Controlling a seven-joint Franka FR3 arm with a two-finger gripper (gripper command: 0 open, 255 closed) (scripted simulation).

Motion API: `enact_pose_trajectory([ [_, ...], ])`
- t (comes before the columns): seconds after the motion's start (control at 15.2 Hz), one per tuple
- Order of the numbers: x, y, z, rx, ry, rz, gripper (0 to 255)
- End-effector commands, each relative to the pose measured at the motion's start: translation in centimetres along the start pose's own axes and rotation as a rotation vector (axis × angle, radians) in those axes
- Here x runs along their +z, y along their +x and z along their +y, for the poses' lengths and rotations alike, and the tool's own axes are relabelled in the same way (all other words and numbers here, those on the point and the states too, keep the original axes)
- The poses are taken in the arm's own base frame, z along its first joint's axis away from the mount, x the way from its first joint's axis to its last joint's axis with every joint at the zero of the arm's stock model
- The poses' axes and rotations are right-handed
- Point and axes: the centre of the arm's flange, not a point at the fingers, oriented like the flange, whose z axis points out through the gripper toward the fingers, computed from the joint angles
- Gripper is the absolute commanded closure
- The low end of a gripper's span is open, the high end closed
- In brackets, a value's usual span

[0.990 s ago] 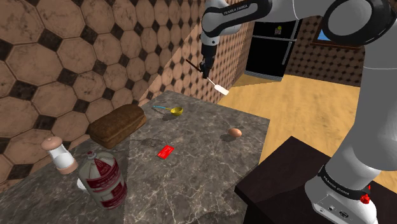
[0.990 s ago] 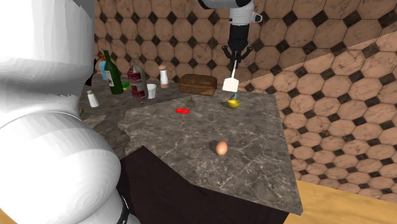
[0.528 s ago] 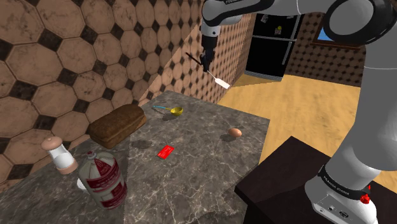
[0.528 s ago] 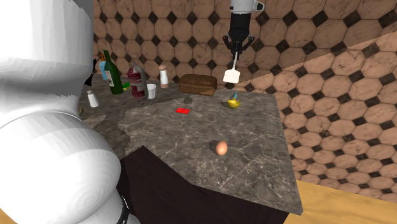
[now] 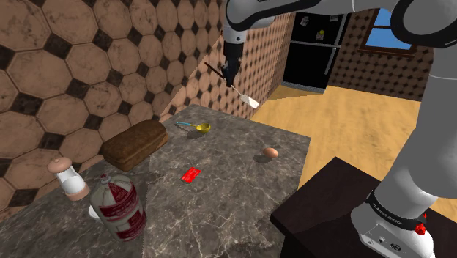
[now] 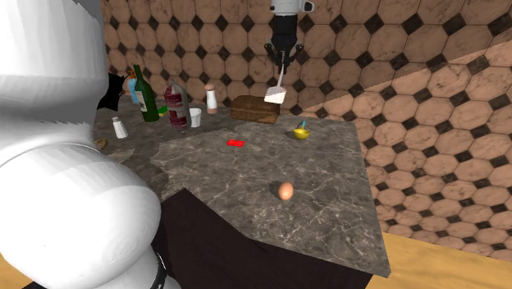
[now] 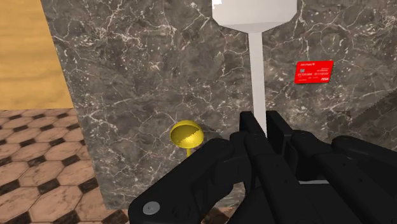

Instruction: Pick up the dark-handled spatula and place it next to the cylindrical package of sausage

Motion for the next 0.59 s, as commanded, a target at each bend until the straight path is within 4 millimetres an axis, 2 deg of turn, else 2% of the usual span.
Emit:
enact_pose_trajectory([
  [0.0, -0.1, -0.1, -2.8, 0.001, 0.000, 0.000, 255],
  [0.53, -0.1, -0.6, -13.4, 0.001, 0.000, 0.000, 255],
])
